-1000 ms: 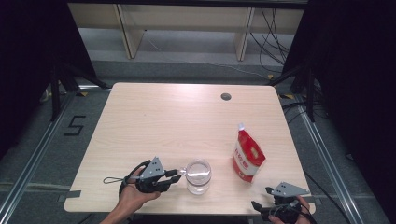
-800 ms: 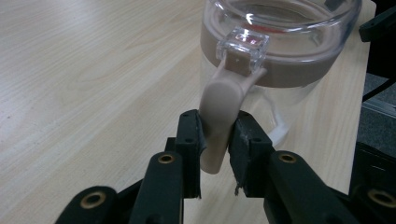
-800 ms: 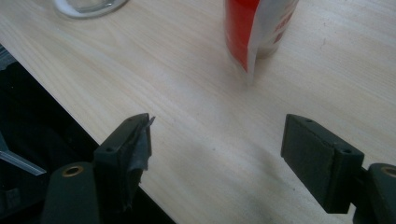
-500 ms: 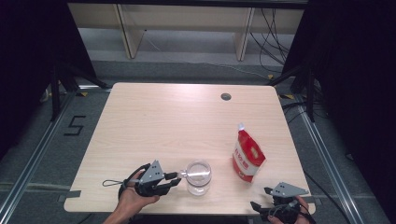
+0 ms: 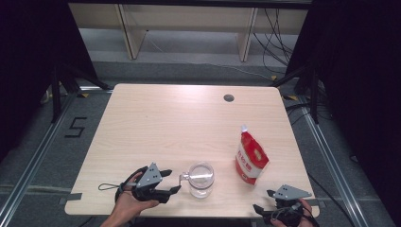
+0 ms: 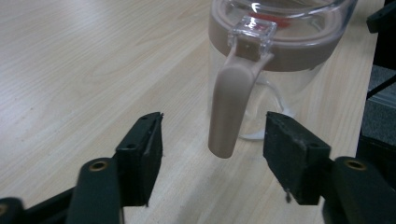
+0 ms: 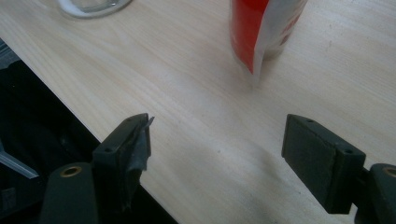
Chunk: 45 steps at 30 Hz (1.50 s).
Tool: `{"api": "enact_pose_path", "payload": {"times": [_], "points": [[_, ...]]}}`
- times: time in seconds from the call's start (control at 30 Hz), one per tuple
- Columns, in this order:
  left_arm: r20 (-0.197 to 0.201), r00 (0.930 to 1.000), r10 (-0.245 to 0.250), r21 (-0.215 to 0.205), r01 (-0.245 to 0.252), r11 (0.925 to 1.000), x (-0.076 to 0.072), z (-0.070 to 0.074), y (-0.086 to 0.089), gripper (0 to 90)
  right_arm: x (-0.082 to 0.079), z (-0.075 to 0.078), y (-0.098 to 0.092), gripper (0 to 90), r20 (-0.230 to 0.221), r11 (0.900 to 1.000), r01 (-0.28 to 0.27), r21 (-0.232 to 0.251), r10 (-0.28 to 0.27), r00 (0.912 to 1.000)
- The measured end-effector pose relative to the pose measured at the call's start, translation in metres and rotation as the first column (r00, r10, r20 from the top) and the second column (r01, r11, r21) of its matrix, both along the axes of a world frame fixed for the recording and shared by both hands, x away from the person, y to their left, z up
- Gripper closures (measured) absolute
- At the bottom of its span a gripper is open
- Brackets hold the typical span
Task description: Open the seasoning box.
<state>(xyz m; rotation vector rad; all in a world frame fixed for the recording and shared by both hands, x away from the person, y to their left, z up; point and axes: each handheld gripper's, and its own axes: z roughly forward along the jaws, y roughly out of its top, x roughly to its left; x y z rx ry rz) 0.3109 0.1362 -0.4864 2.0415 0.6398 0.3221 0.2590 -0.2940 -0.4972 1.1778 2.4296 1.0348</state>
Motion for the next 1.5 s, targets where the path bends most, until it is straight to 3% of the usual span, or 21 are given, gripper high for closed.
{"api": "enact_pose_path", "payload": {"times": [0.07, 0.1, 0.13, 0.23, 0.3, 0.33, 0.4, 0.67, 0.77, 0.8, 0.9, 0.93, 1.0, 1.03, 1.07, 1.1, 1.17, 1.3, 1.4, 1.5], "points": [[-0.007, 1.0000, 0.005, -0.019, -0.006, 0.9998, -0.001, 0.002, 0.001, 32.9, -0.001, 0.001, 0.000, 24.9, 0.000, 1.000, 0.004, -0.011, -0.004, 1.0000], [-0.010, 0.9999, 0.003, -0.004, -0.003, 1.0000, -0.002, 0.003, 0.002, 32.9, -0.001, 0.001, 0.000, 24.9, 0.000, 1.000, 0.004, -0.011, -0.004, 1.0000], [-0.034, 0.9991, 0.025, -0.007, -0.025, 0.9997, -0.003, 0.007, 0.001, 29.1, -0.001, 0.001, 0.000, 24.9, -0.004, 1.000, 0.003, -0.013, -0.003, 1.0000], [-0.051, 0.9985, 0.019, -0.002, -0.019, 0.9998, -0.002, 0.010, 0.002, 25.5, 0.000, 0.000, -0.002, 24.9, 0.030, 1.000, -0.013, -0.022, 0.014, 0.9994], [-0.043, 0.9990, 0.007, -0.027, -0.008, 0.9996, -0.001, 0.013, 0.001, 25.3, -0.001, 0.001, -0.002, 24.5, 0.018, 1.000, -0.009, -0.015, 0.010, 0.9998], [-0.073, 0.9969, 0.027, -0.047, -0.030, 0.9984, -0.002, 0.017, 0.002, 24.5, -0.003, 0.000, -0.002, 24.1, 0.011, 1.000, -0.002, -0.003, 0.002, 0.9999], [-0.081, 0.9961, 0.034, -0.048, -0.038, 0.9981, -0.002, 0.019, 0.002, 23.1, -0.003, 0.001, -0.001, 23.6, 0.010, 1.000, -0.013, 0.003, 0.013, 0.9999], [-0.077, 0.9963, 0.038, -0.085, -0.045, 0.9954, -0.006, 0.028, 0.003, 25.0, -0.005, 0.002, 0.006, 21.6, 0.023, 0.999, -0.031, 0.034, 0.030, 0.9993], [-0.065, 0.9976, 0.023, -0.107, -0.029, 0.9938, -0.006, 0.032, 0.004, 30.1, -0.004, 0.002, 0.009, 20.3, 0.044, 0.996, -0.065, 0.056, 0.062, 0.9971], [-0.069, 0.9975, 0.018, -0.132, -0.027, 0.9908, -0.008, 0.036, 0.004, 36.0, -0.005, 0.003, 0.012, 20.2, 0.023, 0.995, -0.061, 0.083, 0.059, 0.9980], [-0.057, 0.9984, -0.002, -0.152, -0.007, 0.9884, -0.007, 0.040, 0.004, 43.3, -0.006, 0.003, 0.014, 21.8, 0.016, 0.995, -0.056, 0.082, 0.055, 0.9983], [-0.045, 0.9990, 0.000, -0.150, -0.006, 0.9887, -0.007, 0.044, 0.005, 51.7, -0.002, 0.002, 0.014, 24.0, 0.046, 0.992, -0.104, 0.070, 0.101, 0.9938], [-0.045, 0.9990, 0.000, -0.162, -0.007, 0.9867, -0.006, 0.045, 0.004, 55.2, -0.002, 0.002, 0.014, 24.6, 0.047, 0.993, -0.097, 0.068, 0.094, 0.9945], [-0.041, 0.9991, -0.007, -0.159, 0.001, 0.9873, -0.005, 0.046, 0.004, 61.6, -0.001, 0.003, 0.013, 25.7, 0.030, 0.990, -0.119, 0.072, 0.117, 0.9927], [-0.045, 0.9990, -0.007, -0.170, 0.000, 0.9855, -0.005, 0.046, 0.002, 67.6, -0.003, 0.004, 0.014, 26.4, 0.042, 0.994, -0.092, 0.065, 0.090, 0.9951], [-0.038, 0.9991, -0.017, -0.163, 0.011, 0.9866, -0.005, 0.047, 0.002, 67.6, -0.002, 0.004, 0.015, 27.3, 0.054, 0.993, -0.095, 0.068, 0.091, 0.9943], [-0.042, 0.9986, -0.032, -0.159, 0.025, 0.9869, -0.005, 0.047, -0.003, 77.0, -0.003, 0.005, 0.017, 29.3, 0.049, 0.992, -0.106, 0.063, 0.103, 0.9935], [-0.011, 0.9993, -0.036, -0.123, 0.034, 0.9918, -0.002, 0.048, -0.012, 81.8, -0.004, 0.005, 0.018, 30.5, 0.063, 0.993, -0.103, 0.059, 0.099, 0.9931], [-0.015, 0.9994, -0.031, -0.131, 0.029, 0.9910, 0.000, 0.048, -0.016, 84.1, -0.004, 0.005, 0.017, 30.5, 0.067, 0.993, -0.099, 0.058, 0.095, 0.9933], [0.004, 0.9992, -0.041, -0.107, 0.041, 0.9934, 0.002, 0.047, -0.017, 84.8, -0.004, 0.005, 0.016, 30.5, 0.068, 0.994, -0.099, 0.057, 0.095, 0.9932]]}}
